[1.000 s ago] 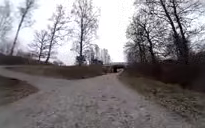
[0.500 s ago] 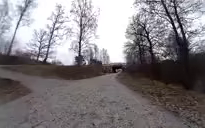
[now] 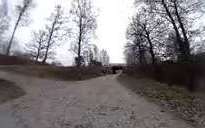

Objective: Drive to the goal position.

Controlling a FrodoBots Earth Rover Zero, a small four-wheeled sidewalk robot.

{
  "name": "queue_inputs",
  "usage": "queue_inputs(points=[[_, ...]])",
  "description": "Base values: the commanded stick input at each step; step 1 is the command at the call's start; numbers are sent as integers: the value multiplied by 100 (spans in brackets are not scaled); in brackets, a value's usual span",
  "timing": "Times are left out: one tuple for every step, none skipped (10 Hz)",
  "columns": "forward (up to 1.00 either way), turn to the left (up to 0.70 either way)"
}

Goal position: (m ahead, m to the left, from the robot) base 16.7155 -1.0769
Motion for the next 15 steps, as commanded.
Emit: queue_inputs(points=[[70, 21], [70, 24], [70, 15], [70, 5], [70, 0], [70, 0], [70, 0], [70, 0], [70, 0], [70, 0], [70, 0], [70, 0], [70, 0], [70, 0], [70, 0]])
